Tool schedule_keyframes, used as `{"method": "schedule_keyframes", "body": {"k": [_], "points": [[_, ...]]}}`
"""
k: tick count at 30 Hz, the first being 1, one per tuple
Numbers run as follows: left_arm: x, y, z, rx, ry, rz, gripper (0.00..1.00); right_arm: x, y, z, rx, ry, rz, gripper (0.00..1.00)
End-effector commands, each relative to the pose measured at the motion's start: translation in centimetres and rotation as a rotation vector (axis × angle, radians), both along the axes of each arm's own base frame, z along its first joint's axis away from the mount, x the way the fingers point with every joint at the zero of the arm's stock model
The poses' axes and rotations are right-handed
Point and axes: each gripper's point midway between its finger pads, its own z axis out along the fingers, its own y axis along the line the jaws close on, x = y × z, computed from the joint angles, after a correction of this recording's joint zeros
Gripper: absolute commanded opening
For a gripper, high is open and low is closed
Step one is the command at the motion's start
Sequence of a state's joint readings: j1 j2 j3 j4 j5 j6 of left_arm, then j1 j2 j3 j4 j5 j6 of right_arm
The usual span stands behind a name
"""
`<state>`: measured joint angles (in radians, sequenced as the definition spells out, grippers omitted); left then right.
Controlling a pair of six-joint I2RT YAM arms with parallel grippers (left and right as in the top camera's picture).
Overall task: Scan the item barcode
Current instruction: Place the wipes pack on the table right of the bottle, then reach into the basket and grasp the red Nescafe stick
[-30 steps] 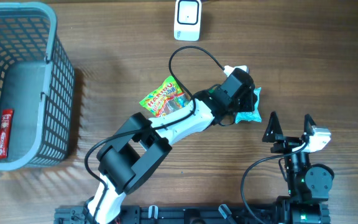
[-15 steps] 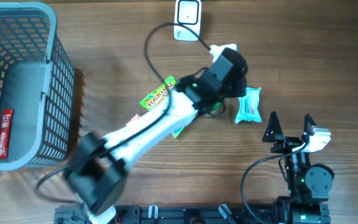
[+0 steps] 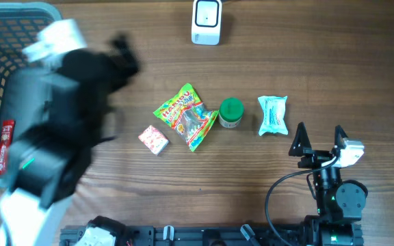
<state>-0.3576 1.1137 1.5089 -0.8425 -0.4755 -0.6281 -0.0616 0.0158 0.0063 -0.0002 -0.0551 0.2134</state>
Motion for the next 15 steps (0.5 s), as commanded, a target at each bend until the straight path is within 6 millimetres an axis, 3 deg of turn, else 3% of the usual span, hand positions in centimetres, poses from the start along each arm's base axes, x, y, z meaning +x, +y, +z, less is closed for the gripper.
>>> {"method": "schedule_keyframes", "body": {"k": [1, 2, 4, 10, 12, 15], "points": [[-3.9, 10.7, 0.9, -0.038, -0.026, 0.372, 1.00, 0.0, -0.1, 0.0, -0.011, -0.002, -0.006, 1.00], [-5.3, 13.7, 0.3, -0.061, -0.010, 0.489, 1.00, 0.0, -0.1, 0.0, -0.011, -0.002, -0.006, 1.00], [-6.7, 17.4, -1.0, -0.079, 0.029, 0.615, 1.00, 0.0, -0.1, 0.0, -0.012, -0.002, -0.006, 1.00], [-7.5, 24.2, -7.7, -0.146, 0.205, 0.802, 1.00, 0.0, -0.1, 0.0, -0.011, -0.002, -0.006, 1.00], [-6.6, 26.3, -10.8, -0.050, 0.322, 0.766, 0.98, 0.0, -0.1, 0.0, -0.011, -0.002, -0.006, 1.00], [-4.5, 27.3, -15.1, 0.159, 0.511, 0.585, 0.98, 0.0, -0.1, 0.0, -0.011, -0.002, -0.006, 1.00]]}}
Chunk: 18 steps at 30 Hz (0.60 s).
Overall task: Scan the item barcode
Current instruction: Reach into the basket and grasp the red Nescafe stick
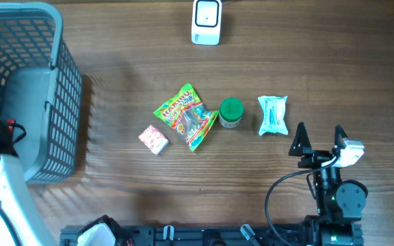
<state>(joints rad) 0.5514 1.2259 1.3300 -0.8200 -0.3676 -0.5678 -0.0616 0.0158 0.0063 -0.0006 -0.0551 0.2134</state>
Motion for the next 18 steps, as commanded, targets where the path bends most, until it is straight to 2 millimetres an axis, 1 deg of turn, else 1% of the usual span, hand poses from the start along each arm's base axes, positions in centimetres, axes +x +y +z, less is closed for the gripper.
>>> {"method": "schedule_keyframes", "body": {"k": [1, 4, 5, 6, 7, 8, 9, 11, 13, 16, 18], "points": [[1.6, 0.7, -5.5, 0.080, 0.305, -0.244, 1.00, 0.0, -0.1, 0.0, -0.011, -0.003, -0.006, 1.00], [2.2, 1.3, -8.9, 0.068, 0.410, -0.301, 1.00, 0.0, -0.1, 0.0, -0.011, -0.003, -0.006, 1.00], [2.3, 1.4, -9.9, 0.060, 0.441, -0.317, 0.95, 0.0, -0.1, 0.0, -0.011, -0.003, -0.006, 1.00], [2.4, 1.6, -10.9, 0.041, 0.464, -0.321, 0.82, 0.0, -0.1, 0.0, -0.011, -0.003, -0.006, 1.00], [2.5, 1.7, -11.9, 0.021, 0.486, -0.323, 0.62, 0.0, -0.1, 0.0, -0.011, -0.003, -0.006, 1.00], [2.5, 1.7, -12.7, 0.003, 0.504, -0.325, 0.25, 0.0, -0.1, 0.0, -0.011, -0.003, -0.006, 1.00], [2.5, 1.8, -13.5, -0.020, 0.510, -0.312, 0.04, 0.0, -0.1, 0.0, -0.011, -0.003, -0.006, 1.00], [2.4, 2.0, -14.7, -0.052, 0.518, -0.284, 0.04, 0.0, -0.1, 0.0, -0.011, -0.003, -0.006, 1.00], [2.1, 2.8, -16.0, -0.071, 0.548, -0.257, 0.04, 0.0, -0.1, 0.0, -0.011, -0.003, -0.006, 1.00], [0.5, 4.8, -17.7, -0.050, 0.657, -0.159, 0.04, 0.0, -0.1, 0.0, -0.011, -0.003, -0.006, 1.00], [-0.6, 6.0, -18.4, -0.019, 0.734, -0.082, 0.04, 0.0, -0.1, 0.0, -0.011, -0.003, -0.006, 1.00]]}}
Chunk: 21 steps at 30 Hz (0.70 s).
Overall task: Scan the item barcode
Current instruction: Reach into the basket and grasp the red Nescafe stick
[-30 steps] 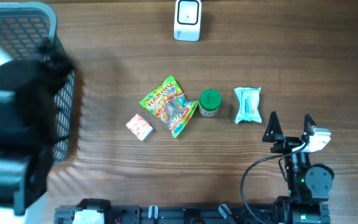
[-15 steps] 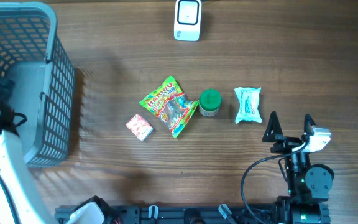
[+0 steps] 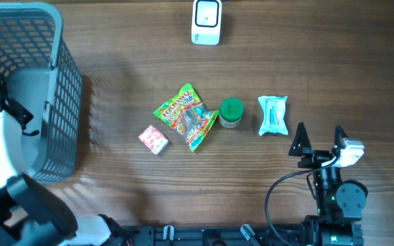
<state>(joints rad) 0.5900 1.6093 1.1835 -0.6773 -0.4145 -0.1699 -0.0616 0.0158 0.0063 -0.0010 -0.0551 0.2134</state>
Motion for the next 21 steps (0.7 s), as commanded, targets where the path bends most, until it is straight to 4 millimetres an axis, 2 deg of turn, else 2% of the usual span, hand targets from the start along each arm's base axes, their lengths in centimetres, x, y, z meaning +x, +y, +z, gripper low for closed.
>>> {"method": "schedule_keyframes", "body": {"k": [1, 7, 13, 17, 21], "points": [[-2.8, 2.9, -2.2, 0.129, 0.187, 0.134, 0.04, 0.0, -0.1, 0.0, -0.011, -0.003, -0.006, 1.00], [-2.6, 3.9, -5.8, 0.130, 0.348, 0.039, 0.04, 0.0, -0.1, 0.0, -0.011, -0.003, -0.006, 1.00], [-1.9, 5.1, -6.6, 0.181, 0.414, -0.022, 0.04, 0.0, -0.1, 0.0, -0.011, -0.003, -0.006, 1.00], [-1.1, 5.7, -6.4, 0.207, 0.407, -0.054, 0.04, 0.0, -0.1, 0.0, -0.011, -0.003, -0.006, 1.00], [-0.5, 5.0, -8.4, 0.082, 0.322, -0.103, 0.04, 0.0, -0.1, 0.0, -0.012, -0.003, -0.006, 1.00]]}}
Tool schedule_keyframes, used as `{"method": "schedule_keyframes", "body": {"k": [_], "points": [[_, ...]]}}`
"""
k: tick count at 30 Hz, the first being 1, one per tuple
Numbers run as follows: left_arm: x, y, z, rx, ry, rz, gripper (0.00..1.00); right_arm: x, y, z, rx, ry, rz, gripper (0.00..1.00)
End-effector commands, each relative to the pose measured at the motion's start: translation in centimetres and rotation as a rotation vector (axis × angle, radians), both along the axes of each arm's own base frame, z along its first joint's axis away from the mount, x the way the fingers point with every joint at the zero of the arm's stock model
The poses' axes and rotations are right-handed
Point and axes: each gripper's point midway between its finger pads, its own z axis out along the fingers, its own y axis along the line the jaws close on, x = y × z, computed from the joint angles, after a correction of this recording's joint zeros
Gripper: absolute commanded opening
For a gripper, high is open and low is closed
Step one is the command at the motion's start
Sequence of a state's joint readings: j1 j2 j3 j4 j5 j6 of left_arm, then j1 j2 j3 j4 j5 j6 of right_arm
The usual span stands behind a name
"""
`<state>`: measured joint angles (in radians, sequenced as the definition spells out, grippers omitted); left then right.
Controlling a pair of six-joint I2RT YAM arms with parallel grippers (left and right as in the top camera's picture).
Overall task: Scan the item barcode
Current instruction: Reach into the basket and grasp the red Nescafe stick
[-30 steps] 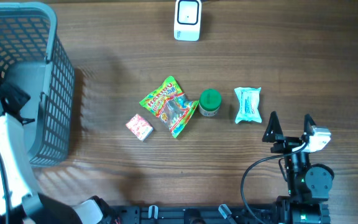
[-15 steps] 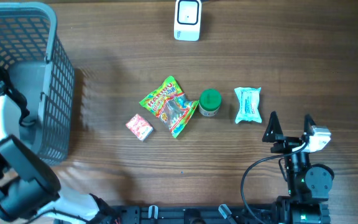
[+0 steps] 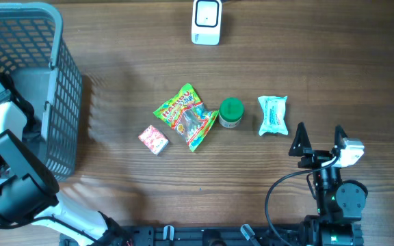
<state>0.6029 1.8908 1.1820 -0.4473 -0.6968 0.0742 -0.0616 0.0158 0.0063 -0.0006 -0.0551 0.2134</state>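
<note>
The white barcode scanner (image 3: pixel 206 22) stands at the table's far edge. Mid-table lie a green and red candy bag (image 3: pixel 187 116), a green-lidded jar (image 3: pixel 230 113), a blue and white packet (image 3: pixel 273 114) and a small pink box (image 3: pixel 153 139). My right gripper (image 3: pixel 318 139) rests open and empty at the near right, just below the packet. My left arm (image 3: pixel 5 164) reaches up the left edge, its wrist over the grey basket (image 3: pixel 60 89). Its fingers are not clearly visible.
The tall grey mesh basket fills the far left corner, and its inside is mostly hidden by my left arm. A black rail (image 3: pixel 204 236) runs along the near edge. A black cable (image 3: pixel 279 188) loops beside the right arm's base.
My left arm has shifted at the left edge: its white wrist sits a little higher over the basket and its dark link shows larger at the lower left. The items and right gripper are unchanged.
At first my left arm was a blur over the left of the table beside the basket, where a red item showed. Then it was at the far left edge over the basket, and it has stayed there with small shifts. The four items have not moved.
</note>
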Motion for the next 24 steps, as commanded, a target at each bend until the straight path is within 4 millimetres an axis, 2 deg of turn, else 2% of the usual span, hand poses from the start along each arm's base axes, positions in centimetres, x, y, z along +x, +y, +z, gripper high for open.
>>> {"method": "schedule_keyframes", "body": {"k": [1, 7, 11, 15, 17, 19, 24], "points": [[-0.4, -0.2, -2.5, -0.114, -0.014, -0.023, 0.04, 0.0, -0.1, 0.0, -0.011, -0.003, -0.006, 1.00], [-2.8, 0.3, -3.7, -0.131, 0.005, 0.026, 0.04, 0.0, -0.1, 0.0, -0.011, -0.003, -0.006, 0.99], [-2.6, -0.2, -4.5, -0.170, -0.008, 0.014, 0.04, 0.0, -0.1, 0.0, -0.011, -0.003, -0.006, 1.00], [-1.6, -2.6, -7.0, -0.332, -0.044, -0.036, 0.04, 0.0, -0.1, 0.0, -0.011, -0.003, -0.006, 1.00], [-0.3, -5.2, -8.3, -0.475, -0.106, -0.090, 0.04, 0.0, -0.1, 0.0, -0.011, -0.003, -0.006, 1.00], [0.9, -6.8, -8.5, -0.536, -0.140, -0.131, 0.04, 0.0, -0.1, 0.0, -0.012, -0.003, -0.006, 1.00], [3.6, -10.3, -8.5, -0.549, -0.109, -0.241, 0.04, 0.0, -0.1, 0.0, -0.011, -0.003, -0.006, 1.00]]}}
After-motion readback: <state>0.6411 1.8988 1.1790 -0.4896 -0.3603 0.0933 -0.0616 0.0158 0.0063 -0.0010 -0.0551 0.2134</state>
